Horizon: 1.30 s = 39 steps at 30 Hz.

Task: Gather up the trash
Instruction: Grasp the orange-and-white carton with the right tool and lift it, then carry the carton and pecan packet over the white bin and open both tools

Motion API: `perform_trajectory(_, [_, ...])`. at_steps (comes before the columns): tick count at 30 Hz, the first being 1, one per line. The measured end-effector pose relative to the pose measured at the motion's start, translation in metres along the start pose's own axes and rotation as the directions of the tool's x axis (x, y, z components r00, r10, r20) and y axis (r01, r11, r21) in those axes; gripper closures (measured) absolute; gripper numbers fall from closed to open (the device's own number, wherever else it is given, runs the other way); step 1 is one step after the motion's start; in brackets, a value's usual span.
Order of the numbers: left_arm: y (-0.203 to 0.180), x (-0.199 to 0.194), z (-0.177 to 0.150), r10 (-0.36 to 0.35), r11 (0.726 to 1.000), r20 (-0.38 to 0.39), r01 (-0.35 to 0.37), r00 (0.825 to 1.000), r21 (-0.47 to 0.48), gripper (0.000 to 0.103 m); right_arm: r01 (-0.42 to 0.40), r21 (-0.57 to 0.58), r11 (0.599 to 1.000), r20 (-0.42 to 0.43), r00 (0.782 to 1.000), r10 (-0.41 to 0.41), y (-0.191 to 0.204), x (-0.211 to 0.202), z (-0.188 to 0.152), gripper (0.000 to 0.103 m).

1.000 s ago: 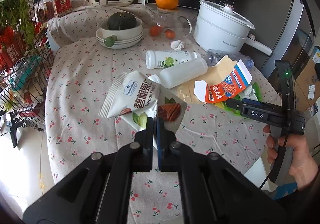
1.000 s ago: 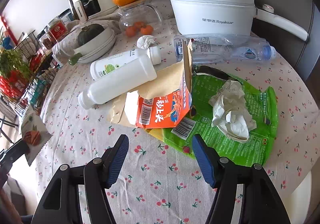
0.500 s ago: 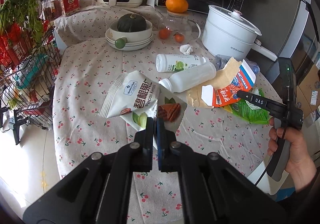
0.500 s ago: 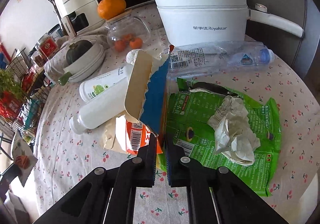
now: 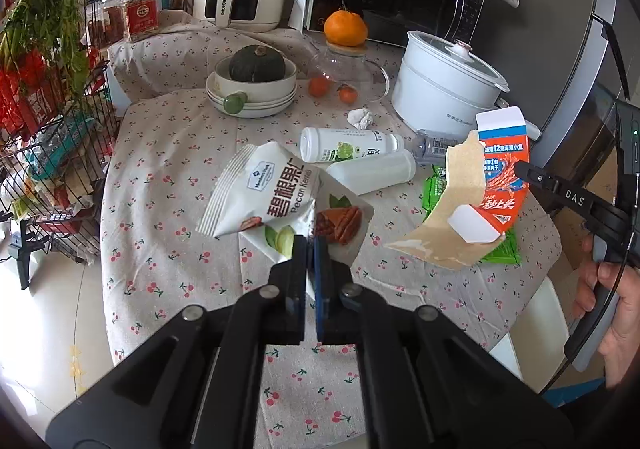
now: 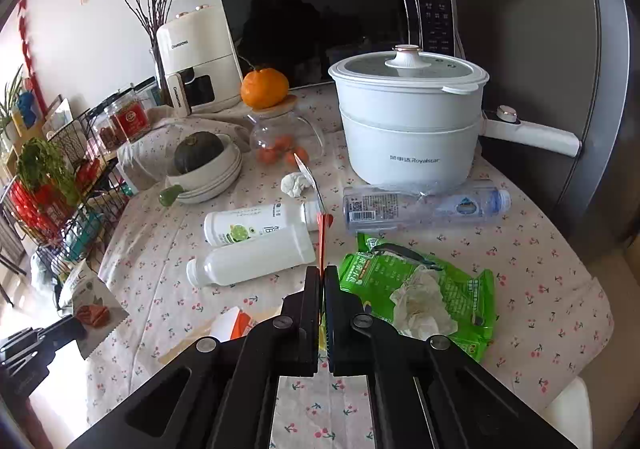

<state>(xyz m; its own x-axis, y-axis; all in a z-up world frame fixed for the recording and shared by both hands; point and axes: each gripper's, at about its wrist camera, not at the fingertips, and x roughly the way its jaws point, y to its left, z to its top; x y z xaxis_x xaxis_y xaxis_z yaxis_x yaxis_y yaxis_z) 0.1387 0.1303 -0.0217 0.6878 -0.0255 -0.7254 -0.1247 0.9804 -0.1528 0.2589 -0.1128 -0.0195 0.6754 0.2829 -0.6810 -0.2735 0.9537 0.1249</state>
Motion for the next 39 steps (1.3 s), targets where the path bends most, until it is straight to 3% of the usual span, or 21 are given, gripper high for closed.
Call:
perform_trajectory(11, [-0.024, -0.009, -0.002, -0.091, 0.996, 0.024, 0.09, 0.996, 0.023, 0.099, 0.01, -0.023, 1.0, 0.093, 0.996, -0.008, -0.022, -0.068, 0.003, 0.1])
perform_trajectory(23, [-0.097, -0.009, -0.021, -0.226, 0.964, -0.012, 0.226, 0.974, 0.141, 0.099, 0.069, 0.024, 0.997, 0.148, 0.986, -0.072, -0.091, -0.145, -0.029, 0.1])
perform_trajectory(31, [-0.161, -0.003, -0.043, -0.295, 0.921, -0.061, 0.301, 0.953, 0.248, 0.099, 0.151, 0.054, 0.987, 0.104, 0.982, -0.156, -0.147, -0.171, -0.066, 0.1])
perform_trajectory(39, [-0.221, 0.009, -0.073, -0.339, 0.861, -0.127, 0.361, 0.932, 0.357, 0.099, 0.273, 0.017, 0.962, -0.081, 0.959, -0.271, -0.194, -0.148, -0.12, 0.1])
